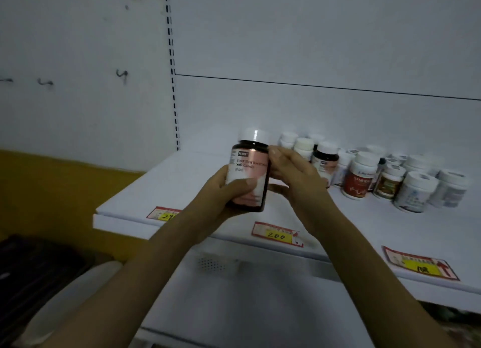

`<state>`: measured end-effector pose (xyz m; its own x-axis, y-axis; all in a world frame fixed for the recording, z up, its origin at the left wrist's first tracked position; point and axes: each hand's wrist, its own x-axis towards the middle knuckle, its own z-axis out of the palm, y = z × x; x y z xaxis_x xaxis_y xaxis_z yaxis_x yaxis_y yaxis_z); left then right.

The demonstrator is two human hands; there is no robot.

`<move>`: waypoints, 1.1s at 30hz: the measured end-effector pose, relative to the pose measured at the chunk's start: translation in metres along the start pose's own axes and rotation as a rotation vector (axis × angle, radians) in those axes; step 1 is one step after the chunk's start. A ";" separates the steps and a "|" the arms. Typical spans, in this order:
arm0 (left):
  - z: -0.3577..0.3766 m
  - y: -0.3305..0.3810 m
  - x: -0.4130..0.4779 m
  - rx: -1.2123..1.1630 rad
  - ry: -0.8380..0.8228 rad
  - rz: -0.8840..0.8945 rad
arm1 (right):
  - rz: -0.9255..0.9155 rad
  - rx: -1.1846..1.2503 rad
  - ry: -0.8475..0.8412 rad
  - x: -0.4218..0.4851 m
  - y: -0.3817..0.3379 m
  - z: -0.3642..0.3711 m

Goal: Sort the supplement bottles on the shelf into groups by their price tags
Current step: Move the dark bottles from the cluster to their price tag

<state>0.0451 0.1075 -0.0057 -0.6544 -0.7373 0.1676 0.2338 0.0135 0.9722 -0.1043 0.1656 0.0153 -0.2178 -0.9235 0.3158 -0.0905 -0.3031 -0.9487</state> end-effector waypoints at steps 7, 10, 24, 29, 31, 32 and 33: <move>-0.022 -0.003 -0.049 -0.408 -0.099 -0.025 | 0.013 -0.005 -0.159 -0.021 0.010 0.025; -0.020 0.003 -0.055 -0.183 0.092 0.046 | 0.019 -0.019 -0.177 -0.028 0.014 0.038; -0.066 -0.015 -0.020 0.915 0.647 0.644 | 0.005 -0.004 0.101 0.027 0.012 0.136; -0.128 -0.013 -0.027 0.845 0.454 0.559 | 0.107 -0.045 0.103 0.065 0.039 0.155; -0.147 -0.013 -0.025 0.781 0.374 0.497 | 0.125 -0.073 0.093 0.073 0.052 0.158; -0.156 -0.013 -0.023 0.753 0.349 0.461 | 0.130 -0.102 0.083 0.076 0.059 0.157; -0.166 -0.012 -0.020 0.740 0.330 0.429 | 0.135 -0.126 0.070 0.077 0.064 0.157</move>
<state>0.1751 0.0103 -0.0476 -0.3521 -0.7234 0.5939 -0.1853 0.6759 0.7133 0.0256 0.0383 -0.0235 -0.3024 -0.9339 0.1907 -0.1757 -0.1420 -0.9741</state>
